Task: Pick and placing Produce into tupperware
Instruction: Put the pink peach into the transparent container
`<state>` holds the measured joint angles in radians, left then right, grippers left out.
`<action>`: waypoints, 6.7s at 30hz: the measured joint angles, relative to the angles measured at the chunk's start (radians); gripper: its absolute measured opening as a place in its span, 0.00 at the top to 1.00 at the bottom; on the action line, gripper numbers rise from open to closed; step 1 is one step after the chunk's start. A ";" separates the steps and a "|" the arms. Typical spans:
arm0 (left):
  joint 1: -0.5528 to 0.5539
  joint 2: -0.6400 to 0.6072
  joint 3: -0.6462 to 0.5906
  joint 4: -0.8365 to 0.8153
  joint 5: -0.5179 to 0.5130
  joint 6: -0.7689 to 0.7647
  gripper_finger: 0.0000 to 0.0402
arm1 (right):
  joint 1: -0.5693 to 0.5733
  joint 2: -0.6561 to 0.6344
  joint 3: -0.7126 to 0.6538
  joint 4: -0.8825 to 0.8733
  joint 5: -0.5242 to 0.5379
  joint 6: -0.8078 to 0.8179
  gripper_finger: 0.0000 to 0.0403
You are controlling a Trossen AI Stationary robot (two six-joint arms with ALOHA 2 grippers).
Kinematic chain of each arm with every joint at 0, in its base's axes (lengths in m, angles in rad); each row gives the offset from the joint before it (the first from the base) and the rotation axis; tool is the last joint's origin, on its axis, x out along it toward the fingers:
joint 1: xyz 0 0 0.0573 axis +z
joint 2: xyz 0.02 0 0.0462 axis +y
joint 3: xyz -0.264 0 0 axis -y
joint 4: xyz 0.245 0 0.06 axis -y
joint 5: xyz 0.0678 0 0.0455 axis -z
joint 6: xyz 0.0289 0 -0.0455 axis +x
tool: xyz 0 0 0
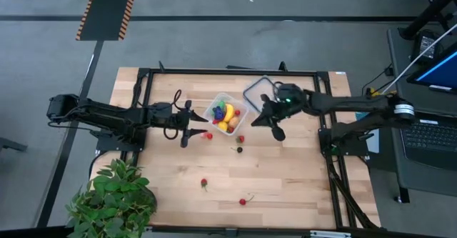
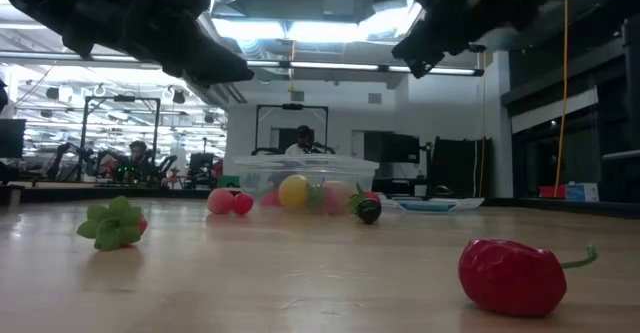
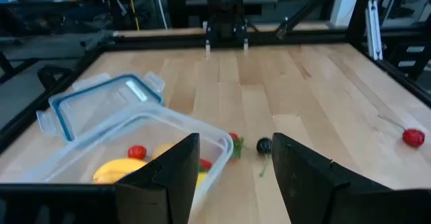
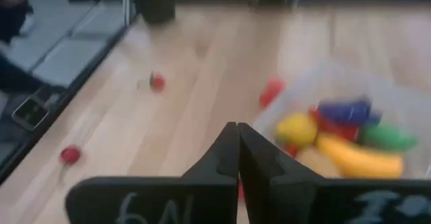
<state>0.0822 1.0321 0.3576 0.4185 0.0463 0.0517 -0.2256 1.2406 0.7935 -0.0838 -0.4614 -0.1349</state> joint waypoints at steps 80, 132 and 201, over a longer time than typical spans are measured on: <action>-0.180 0.546 0.518 -0.968 -0.385 -0.172 0.56 | -0.007 -0.089 -0.484 0.788 0.000 0.131 0.98; -0.116 0.647 0.451 -0.796 -0.275 -0.075 0.83 | -0.008 -0.089 -0.483 0.781 0.000 0.127 0.98; -0.146 -0.200 -0.284 0.322 -0.388 -0.092 0.83 | -0.004 -0.089 -0.483 0.737 0.001 0.093 0.96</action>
<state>-0.0639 0.8320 0.0738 0.7402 -0.3417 -0.0403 -0.2298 1.1519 0.3103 0.6529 -0.4609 -0.0421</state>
